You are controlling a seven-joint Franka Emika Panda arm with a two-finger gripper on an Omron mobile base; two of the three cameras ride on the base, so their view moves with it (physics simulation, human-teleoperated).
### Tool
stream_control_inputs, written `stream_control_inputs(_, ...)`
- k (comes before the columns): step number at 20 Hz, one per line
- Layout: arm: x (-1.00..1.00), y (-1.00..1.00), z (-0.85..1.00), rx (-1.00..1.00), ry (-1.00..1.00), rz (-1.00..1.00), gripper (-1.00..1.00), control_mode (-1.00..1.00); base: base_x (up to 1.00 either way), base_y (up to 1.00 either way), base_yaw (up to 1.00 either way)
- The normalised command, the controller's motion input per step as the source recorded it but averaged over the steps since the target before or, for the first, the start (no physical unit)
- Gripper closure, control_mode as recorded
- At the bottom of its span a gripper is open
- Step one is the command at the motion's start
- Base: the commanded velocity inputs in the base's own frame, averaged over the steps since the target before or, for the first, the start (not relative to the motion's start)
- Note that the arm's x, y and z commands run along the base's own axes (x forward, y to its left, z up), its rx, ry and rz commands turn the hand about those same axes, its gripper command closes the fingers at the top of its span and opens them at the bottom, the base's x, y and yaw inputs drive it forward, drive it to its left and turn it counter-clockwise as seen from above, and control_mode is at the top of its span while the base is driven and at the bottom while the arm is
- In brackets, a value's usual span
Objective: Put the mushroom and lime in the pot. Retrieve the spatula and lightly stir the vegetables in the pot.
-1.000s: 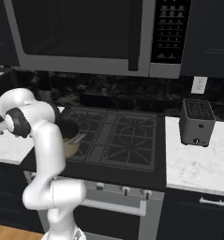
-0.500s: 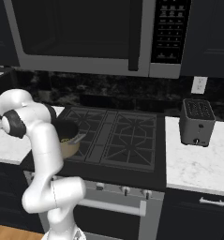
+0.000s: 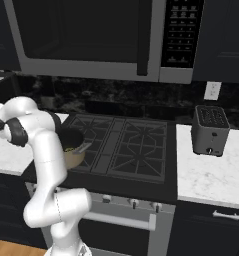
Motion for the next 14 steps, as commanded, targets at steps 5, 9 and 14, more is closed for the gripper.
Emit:
stream_control_inputs(5, 0.16, 0.0, -0.28, 0.0, 0.05, 0.0, -1.0, -1.0, 0.0, 0.0, 0.0)
stream_control_inputs(9, 0.15, 0.0, -0.19, 0.02, 0.06, 0.0, -1.0, -1.0, 0.0, 0.0, 0.0)
stream_control_inputs(14, 0.0, 0.0, -0.21, 0.01, 0.05, 0.0, 1.0, -1.0, 0.0, 0.0, 0.0)
